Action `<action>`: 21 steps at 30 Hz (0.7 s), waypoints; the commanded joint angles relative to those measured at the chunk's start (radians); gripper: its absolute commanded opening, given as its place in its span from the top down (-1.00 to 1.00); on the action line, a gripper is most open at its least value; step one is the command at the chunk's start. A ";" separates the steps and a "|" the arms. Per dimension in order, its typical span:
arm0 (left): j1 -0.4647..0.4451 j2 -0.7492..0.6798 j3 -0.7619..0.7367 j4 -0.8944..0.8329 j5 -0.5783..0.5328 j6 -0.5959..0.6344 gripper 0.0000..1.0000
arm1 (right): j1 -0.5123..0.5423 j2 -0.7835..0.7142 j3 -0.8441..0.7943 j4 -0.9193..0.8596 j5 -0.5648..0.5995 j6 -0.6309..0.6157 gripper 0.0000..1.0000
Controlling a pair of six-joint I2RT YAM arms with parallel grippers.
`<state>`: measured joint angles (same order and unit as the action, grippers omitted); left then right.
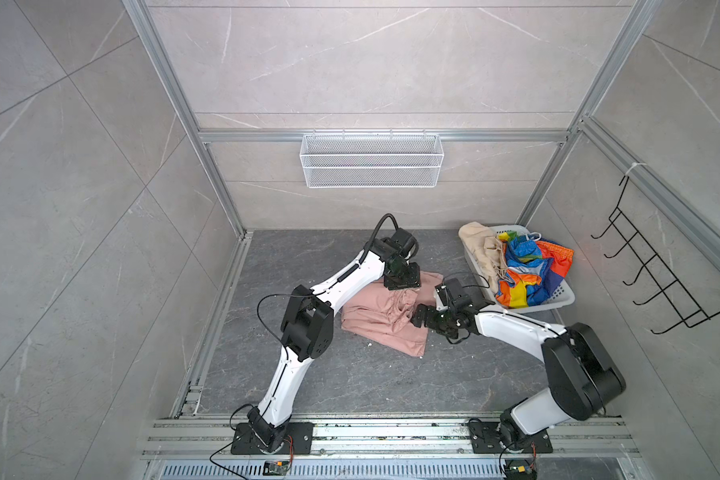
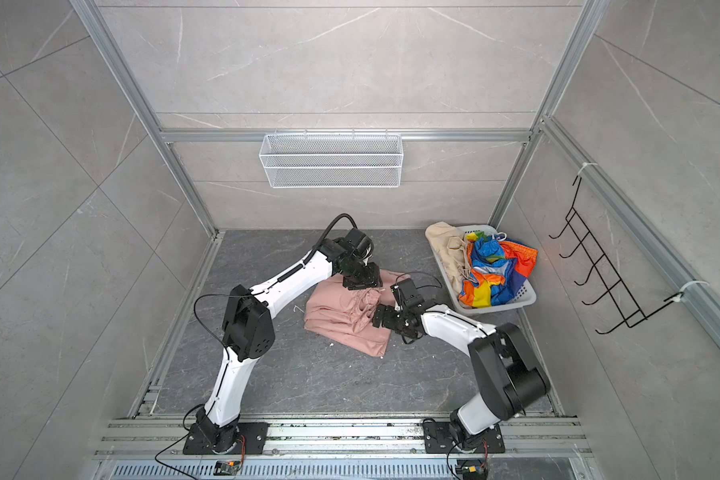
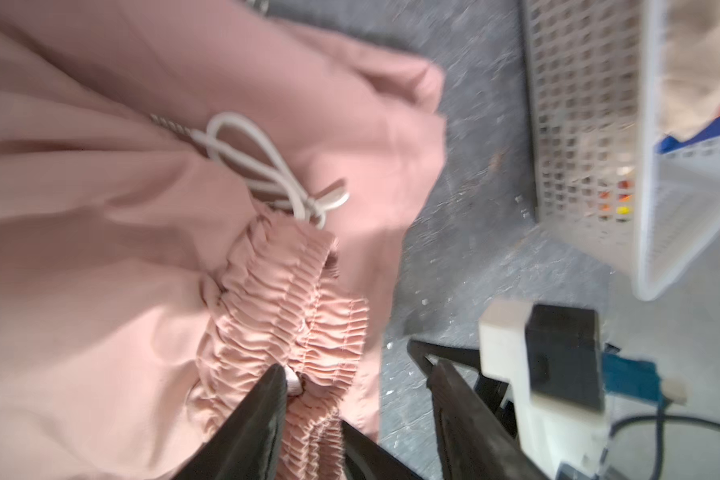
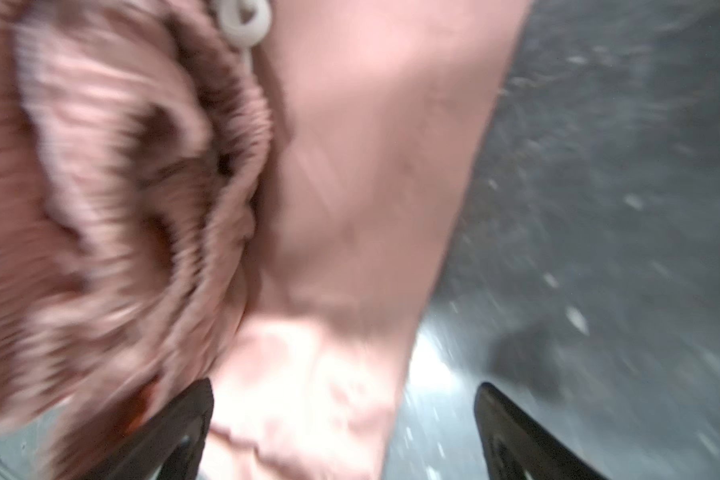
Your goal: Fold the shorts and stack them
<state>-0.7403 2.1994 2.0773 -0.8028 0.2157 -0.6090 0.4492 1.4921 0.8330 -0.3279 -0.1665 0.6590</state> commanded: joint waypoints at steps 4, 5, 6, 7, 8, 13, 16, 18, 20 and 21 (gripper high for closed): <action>0.112 -0.343 -0.220 0.270 -0.005 0.045 -0.99 | -0.019 -0.215 0.015 -0.166 0.068 -0.010 -0.99; 0.147 -0.373 -0.275 0.306 0.036 0.025 -0.99 | -0.019 -0.210 0.026 -0.169 0.072 -0.015 -0.98; 0.191 -0.404 -0.347 0.355 0.095 -0.008 -0.99 | -0.018 -0.190 0.042 -0.163 0.068 -0.013 -0.99; 0.233 -0.431 -0.432 0.420 0.154 -0.047 -0.99 | -0.015 -0.160 0.058 -0.152 0.052 -0.009 -0.99; 0.259 -0.451 -0.506 0.481 0.193 -0.081 -0.99 | -0.007 -0.133 0.073 -0.138 0.041 -0.003 -0.98; 0.316 -0.491 -0.782 0.639 0.249 -0.166 -0.99 | 0.045 0.032 0.156 -0.041 0.004 0.035 -0.98; 0.326 -0.486 -0.880 0.696 0.233 -0.186 -0.99 | 0.059 0.114 0.199 0.005 -0.034 0.057 -0.98; 0.328 -0.469 -0.927 0.736 0.248 -0.206 -0.99 | 0.064 0.135 0.208 0.034 -0.053 0.078 -0.98; 0.328 -0.449 -0.956 0.762 0.258 -0.224 -0.99 | 0.074 0.137 0.214 0.042 -0.058 0.088 -0.98; 0.329 -0.440 -0.969 0.777 0.260 -0.230 -0.99 | 0.078 0.131 0.213 0.048 -0.062 0.093 -0.98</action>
<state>-0.4145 1.7588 1.1126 -0.1558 0.4290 -0.7940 0.5133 1.6257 1.0103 -0.3229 -0.1986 0.7162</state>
